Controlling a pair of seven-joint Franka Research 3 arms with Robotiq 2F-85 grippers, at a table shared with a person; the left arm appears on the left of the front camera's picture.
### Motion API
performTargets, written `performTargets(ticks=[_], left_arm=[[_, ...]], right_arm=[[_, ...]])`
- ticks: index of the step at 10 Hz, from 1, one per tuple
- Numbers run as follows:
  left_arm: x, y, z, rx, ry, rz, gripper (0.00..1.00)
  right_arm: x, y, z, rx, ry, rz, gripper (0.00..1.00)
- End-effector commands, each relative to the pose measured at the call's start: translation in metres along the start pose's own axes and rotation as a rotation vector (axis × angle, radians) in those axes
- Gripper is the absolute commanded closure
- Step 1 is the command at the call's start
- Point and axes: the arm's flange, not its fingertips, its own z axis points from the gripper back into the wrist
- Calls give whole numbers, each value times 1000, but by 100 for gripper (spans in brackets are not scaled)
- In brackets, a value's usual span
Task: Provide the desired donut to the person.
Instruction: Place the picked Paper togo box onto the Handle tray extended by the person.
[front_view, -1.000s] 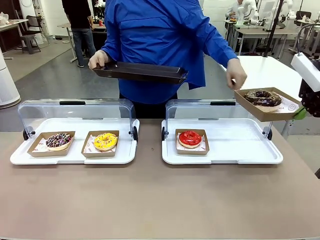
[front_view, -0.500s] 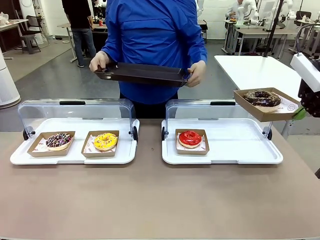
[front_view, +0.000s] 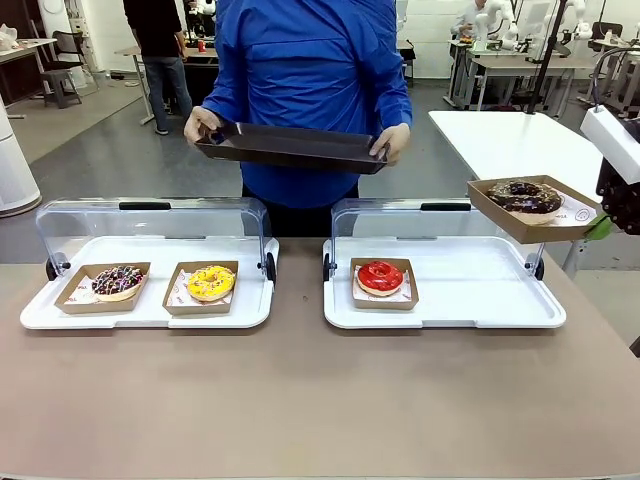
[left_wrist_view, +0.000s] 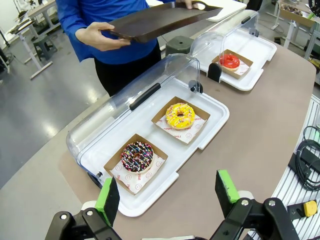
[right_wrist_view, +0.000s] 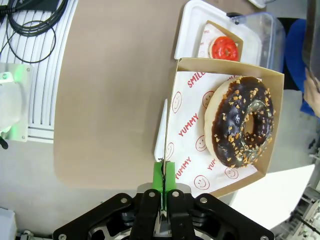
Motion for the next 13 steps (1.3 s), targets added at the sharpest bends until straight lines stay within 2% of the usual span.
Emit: performTargets(ticks=[1, 13], left_arm=[[1, 0, 0, 2, -5, 17, 0], [1, 0, 0, 2, -5, 17, 0]], right_arm=[[-1, 1, 0, 10, 17, 0, 100], [-1, 1, 0, 10, 17, 0, 100]])
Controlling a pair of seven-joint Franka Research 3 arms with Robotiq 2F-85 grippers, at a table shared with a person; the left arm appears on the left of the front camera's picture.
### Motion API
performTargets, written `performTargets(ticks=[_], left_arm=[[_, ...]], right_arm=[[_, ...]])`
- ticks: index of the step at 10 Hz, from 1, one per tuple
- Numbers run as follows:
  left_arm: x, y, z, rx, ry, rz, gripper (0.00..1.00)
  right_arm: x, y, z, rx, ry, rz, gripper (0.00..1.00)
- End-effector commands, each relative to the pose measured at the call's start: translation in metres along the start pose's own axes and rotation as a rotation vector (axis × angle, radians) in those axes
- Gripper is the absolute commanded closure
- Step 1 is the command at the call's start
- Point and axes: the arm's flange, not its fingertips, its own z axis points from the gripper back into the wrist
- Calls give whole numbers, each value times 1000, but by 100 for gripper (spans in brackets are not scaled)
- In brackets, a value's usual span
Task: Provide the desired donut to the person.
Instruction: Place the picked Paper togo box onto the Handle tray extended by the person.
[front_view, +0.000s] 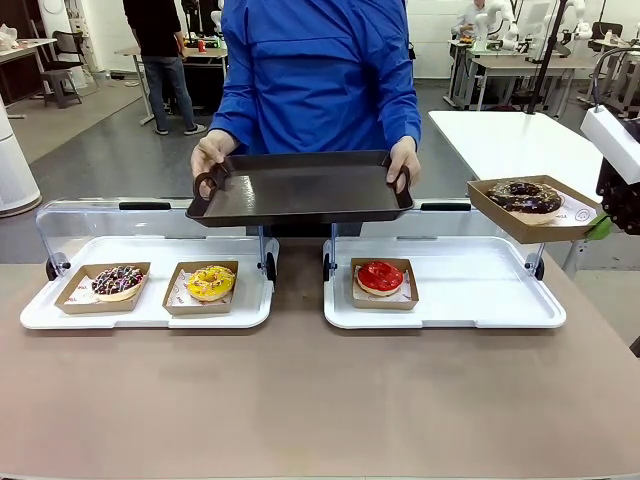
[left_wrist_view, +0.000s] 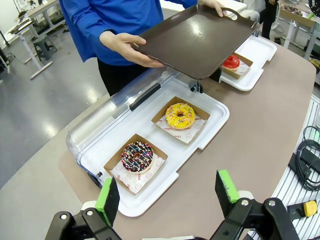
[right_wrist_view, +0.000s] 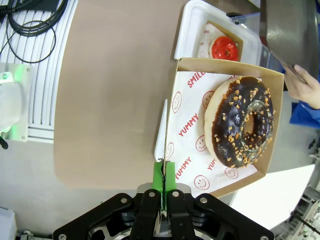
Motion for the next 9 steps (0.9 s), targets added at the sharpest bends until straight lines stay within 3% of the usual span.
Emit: performTargets(ticks=[1, 9], left_arm=[[1, 0, 0, 2, -5, 17, 0], [1, 0, 0, 2, -5, 17, 0]], right_arm=[[-1, 1, 0, 10, 17, 0, 100], [0, 0, 0, 0, 0, 0, 98]])
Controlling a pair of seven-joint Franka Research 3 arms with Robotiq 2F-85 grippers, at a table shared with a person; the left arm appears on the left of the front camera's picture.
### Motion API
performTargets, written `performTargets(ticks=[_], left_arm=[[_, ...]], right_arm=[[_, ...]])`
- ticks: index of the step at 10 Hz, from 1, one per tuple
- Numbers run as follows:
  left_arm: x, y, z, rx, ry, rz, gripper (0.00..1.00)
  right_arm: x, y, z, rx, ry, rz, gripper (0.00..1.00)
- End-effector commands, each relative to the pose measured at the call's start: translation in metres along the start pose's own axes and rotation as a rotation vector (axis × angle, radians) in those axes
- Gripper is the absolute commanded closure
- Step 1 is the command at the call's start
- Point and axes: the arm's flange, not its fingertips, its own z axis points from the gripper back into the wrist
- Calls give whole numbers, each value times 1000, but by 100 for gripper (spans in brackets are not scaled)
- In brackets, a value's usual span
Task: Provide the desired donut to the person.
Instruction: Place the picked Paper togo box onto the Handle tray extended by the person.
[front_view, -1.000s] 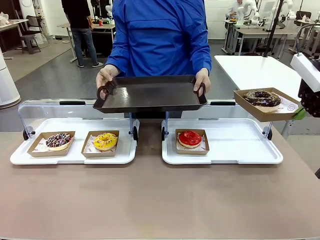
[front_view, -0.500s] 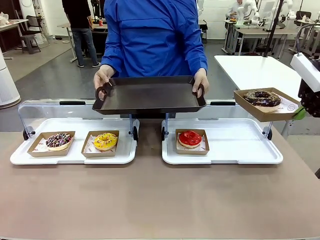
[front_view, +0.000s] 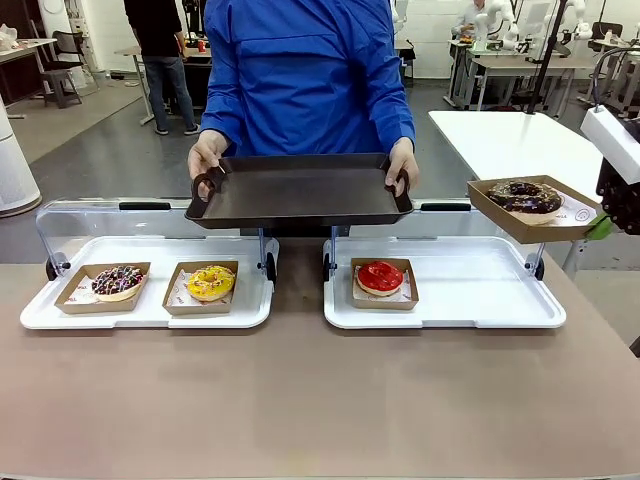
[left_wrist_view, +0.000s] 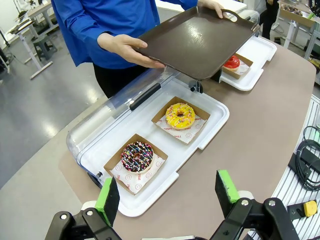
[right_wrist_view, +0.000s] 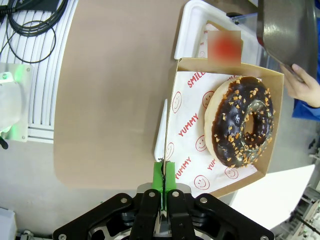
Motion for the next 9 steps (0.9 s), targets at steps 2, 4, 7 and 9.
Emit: performTargets(ticks=[2, 4, 7, 9], left_arm=[[1, 0, 0, 2, -5, 17, 0], [1, 0, 0, 2, -5, 17, 0], [1, 0, 0, 2, -5, 17, 0], [1, 0, 0, 2, -5, 17, 0]], right_arm=[[51, -61, 6, 18, -26, -60, 98], [114, -118, -3, 14, 39, -98, 98], [183, -169, -60, 6, 34, -114, 98], [201, -182, -101, -5, 65, -153, 98]])
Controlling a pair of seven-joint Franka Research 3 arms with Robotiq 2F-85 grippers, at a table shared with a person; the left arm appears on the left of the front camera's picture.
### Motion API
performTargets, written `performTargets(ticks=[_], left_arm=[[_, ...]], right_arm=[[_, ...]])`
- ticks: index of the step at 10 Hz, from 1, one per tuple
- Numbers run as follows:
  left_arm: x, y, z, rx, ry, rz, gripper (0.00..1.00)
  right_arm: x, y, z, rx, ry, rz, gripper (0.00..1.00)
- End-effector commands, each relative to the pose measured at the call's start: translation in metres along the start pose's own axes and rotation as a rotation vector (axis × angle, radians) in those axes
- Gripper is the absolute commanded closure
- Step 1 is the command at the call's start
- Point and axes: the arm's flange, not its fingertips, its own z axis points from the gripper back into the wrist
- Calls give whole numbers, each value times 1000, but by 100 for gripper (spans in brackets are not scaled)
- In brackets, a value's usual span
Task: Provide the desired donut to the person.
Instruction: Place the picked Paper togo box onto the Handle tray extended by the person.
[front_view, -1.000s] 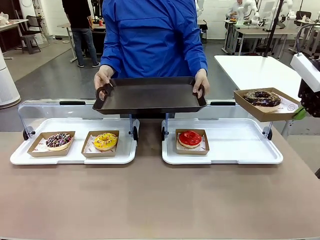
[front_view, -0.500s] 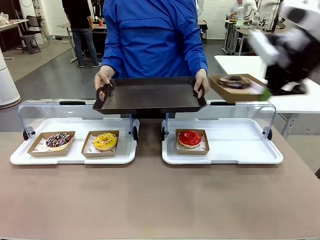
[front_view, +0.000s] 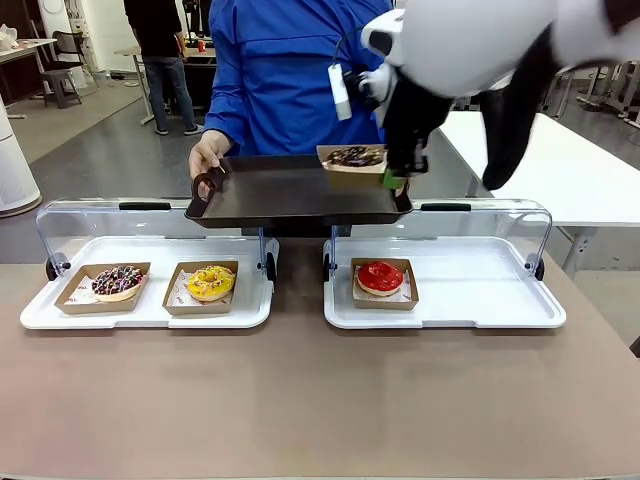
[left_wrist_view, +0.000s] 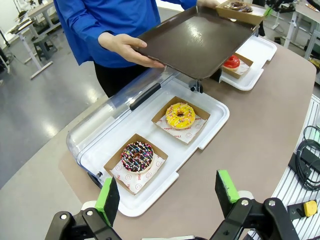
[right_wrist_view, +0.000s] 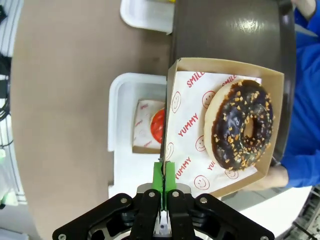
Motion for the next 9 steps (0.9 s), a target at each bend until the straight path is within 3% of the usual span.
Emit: performTargets(ticks=[1, 4, 9], left_arm=[[1, 0, 0, 1, -7, 18, 0], [1, 0, 0, 1, -7, 18, 0], [1, 0, 0, 1, -7, 18, 0]], right_arm=[[4, -12, -20, -71, 58, -58, 98], [0, -31, -52, -71, 41, 14, 98], [1, -58, -74, -49, 68, 13, 98]])
